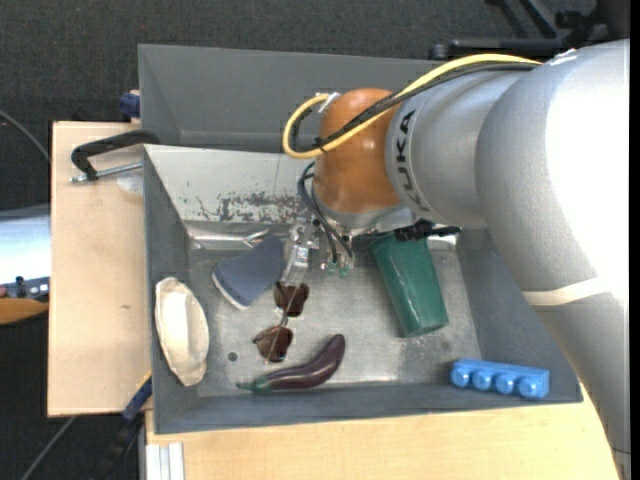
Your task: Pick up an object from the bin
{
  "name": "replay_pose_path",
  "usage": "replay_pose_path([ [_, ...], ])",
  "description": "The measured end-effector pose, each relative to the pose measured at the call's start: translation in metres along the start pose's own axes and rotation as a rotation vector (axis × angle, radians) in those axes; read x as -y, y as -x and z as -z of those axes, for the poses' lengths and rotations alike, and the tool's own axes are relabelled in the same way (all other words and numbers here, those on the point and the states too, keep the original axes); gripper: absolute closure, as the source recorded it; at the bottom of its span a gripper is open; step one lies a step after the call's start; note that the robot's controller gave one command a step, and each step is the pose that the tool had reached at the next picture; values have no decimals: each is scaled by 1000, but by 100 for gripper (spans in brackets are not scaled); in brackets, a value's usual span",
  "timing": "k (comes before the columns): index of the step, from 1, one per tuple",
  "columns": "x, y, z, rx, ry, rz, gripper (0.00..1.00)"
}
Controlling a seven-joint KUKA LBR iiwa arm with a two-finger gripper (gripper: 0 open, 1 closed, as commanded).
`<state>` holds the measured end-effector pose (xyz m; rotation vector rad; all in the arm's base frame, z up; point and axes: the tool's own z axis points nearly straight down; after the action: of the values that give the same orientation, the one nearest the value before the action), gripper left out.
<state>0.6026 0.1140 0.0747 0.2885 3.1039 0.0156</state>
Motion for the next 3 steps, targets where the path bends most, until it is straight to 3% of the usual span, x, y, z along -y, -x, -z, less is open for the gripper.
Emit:
replay_pose_path([
  [1,3,-5,0,6,4,-12,100],
  [2,-1,-7,-1,5,2,-139,100],
  [3,-7,-19,0,18,6,-103,100],
])
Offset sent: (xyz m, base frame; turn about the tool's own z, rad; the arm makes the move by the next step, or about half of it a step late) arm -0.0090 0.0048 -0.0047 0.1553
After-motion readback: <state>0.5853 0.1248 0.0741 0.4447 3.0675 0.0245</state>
